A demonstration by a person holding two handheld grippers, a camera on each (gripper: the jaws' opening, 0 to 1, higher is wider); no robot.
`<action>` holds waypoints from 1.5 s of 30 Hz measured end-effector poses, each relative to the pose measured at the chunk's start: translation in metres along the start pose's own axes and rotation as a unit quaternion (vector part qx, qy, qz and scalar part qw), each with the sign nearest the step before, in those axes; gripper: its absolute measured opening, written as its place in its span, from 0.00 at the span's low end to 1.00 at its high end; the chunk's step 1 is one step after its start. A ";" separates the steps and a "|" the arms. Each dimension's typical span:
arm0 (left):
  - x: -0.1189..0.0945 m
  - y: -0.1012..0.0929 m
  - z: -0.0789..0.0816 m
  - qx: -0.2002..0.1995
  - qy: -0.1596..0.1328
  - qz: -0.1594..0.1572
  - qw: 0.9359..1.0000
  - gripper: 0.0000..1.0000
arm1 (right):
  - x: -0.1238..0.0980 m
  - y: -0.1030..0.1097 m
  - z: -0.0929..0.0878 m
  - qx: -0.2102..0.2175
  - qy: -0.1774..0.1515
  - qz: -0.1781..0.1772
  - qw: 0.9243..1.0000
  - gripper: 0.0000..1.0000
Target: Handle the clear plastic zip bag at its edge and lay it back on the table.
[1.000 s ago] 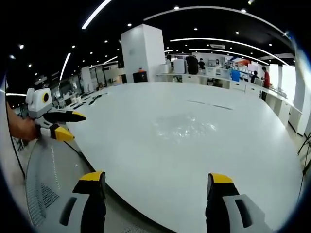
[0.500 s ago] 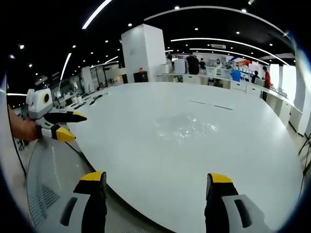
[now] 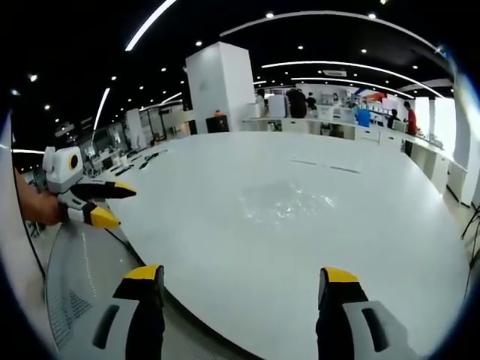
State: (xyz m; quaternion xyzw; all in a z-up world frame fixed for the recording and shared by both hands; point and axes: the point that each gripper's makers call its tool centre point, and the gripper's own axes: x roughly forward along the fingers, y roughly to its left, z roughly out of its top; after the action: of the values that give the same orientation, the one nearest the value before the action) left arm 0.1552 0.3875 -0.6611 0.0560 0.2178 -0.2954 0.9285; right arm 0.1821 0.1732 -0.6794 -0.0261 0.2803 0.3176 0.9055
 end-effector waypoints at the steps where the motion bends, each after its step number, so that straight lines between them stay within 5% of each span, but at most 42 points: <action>1: 0.000 0.000 0.000 0.000 0.000 0.001 1.000 0.55 | 0.000 0.000 0.000 -0.001 0.001 0.001 1.000 0.85; 16: 0.000 0.001 0.001 -0.004 0.000 0.005 1.000 0.55 | 0.004 -0.007 0.000 -0.005 0.014 0.016 1.000 0.85; 25: 0.000 0.001 0.003 -0.005 0.004 0.007 1.000 0.54 | 0.026 -0.007 0.008 -0.042 0.029 0.037 0.998 0.82; 45: 0.001 0.007 0.003 -0.020 0.003 0.011 1.000 0.53 | 0.100 -0.016 0.025 -0.158 0.071 0.076 0.982 0.50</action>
State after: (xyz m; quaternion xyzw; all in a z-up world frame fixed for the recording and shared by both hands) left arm 0.1607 0.3919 -0.6594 0.0412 0.2260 -0.2802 0.9320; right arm 0.2676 0.2224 -0.7125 -0.1700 0.2912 0.4230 0.8411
